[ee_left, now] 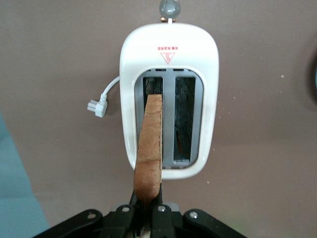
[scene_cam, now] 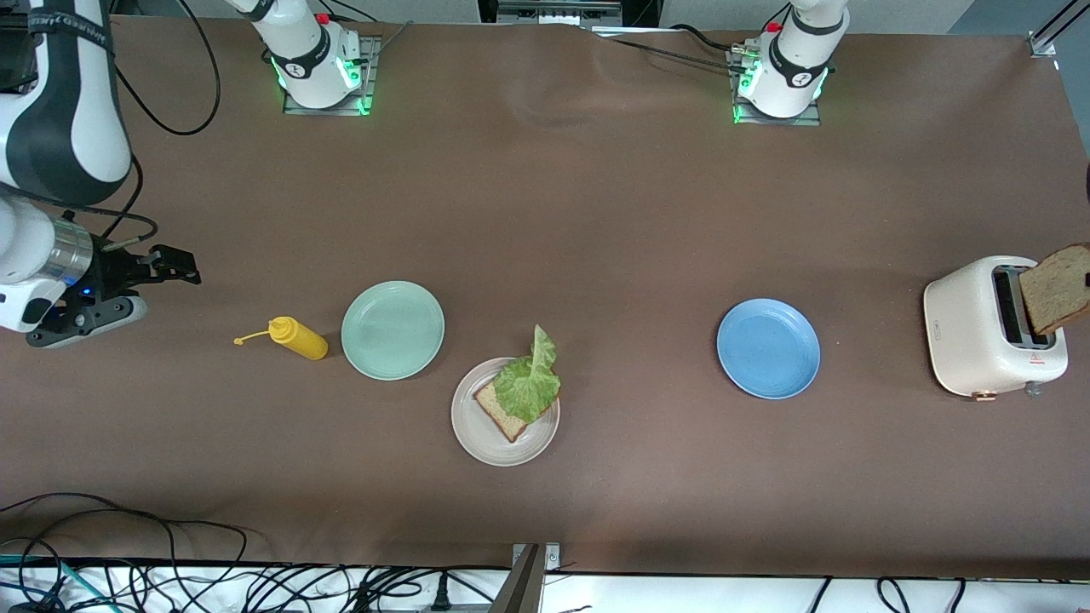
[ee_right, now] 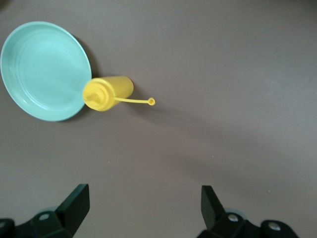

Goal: Make sandwich on beige plate with both arms
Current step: 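Lift the toast with the left gripper while the right gripper nears mustard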

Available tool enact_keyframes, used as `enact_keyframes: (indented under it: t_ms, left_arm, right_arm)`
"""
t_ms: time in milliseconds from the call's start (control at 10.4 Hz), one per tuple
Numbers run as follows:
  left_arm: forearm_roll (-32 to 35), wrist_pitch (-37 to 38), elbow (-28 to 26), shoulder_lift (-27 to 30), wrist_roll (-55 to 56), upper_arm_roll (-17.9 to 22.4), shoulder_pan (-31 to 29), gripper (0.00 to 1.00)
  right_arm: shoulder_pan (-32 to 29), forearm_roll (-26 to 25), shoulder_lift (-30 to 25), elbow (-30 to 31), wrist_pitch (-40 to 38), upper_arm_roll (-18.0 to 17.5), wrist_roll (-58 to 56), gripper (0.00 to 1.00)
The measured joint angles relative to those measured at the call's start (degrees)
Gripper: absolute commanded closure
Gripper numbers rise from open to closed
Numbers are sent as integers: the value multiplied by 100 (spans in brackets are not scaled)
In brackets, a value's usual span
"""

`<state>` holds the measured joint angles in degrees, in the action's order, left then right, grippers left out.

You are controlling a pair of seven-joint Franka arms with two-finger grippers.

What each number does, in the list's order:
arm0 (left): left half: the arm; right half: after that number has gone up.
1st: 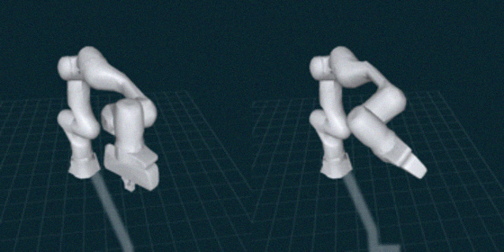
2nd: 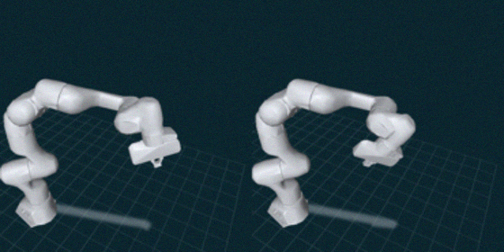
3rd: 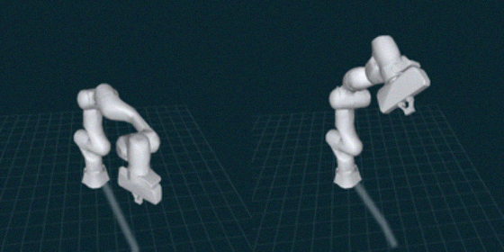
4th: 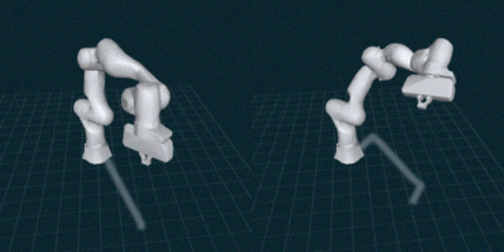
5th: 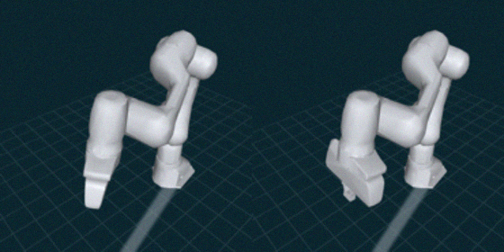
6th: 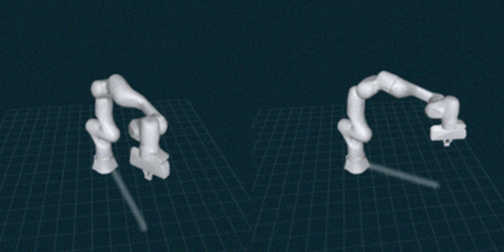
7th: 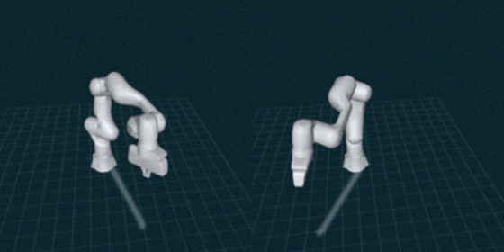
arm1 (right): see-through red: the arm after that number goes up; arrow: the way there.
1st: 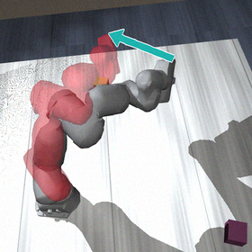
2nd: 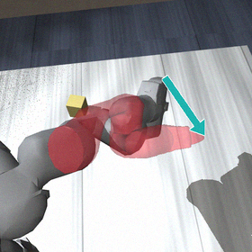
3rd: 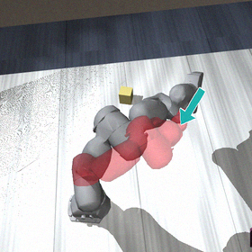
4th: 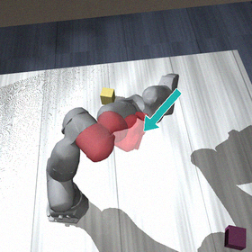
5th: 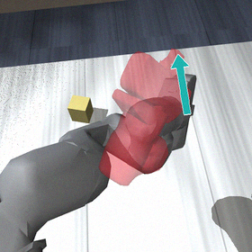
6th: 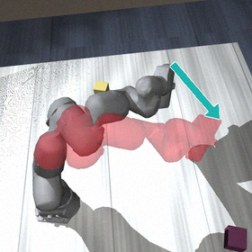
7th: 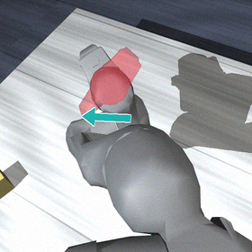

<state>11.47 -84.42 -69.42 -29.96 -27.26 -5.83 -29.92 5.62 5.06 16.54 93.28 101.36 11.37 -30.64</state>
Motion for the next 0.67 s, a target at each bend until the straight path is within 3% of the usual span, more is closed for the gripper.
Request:
enact_keyframes:
  t_ms: [385, 674]
  left_arm:
    - [0, 181, 25, 531, -138, -93, 6, 100]
    - [0, 537, 27, 825, -135, -461, 17, 100]
  right_arm:
    - [-867, 1277, 719, -79, 53, -11, -2569, 0]
    - [-1222, 2538, 1581, -340, 57, 14, -4459, 0]
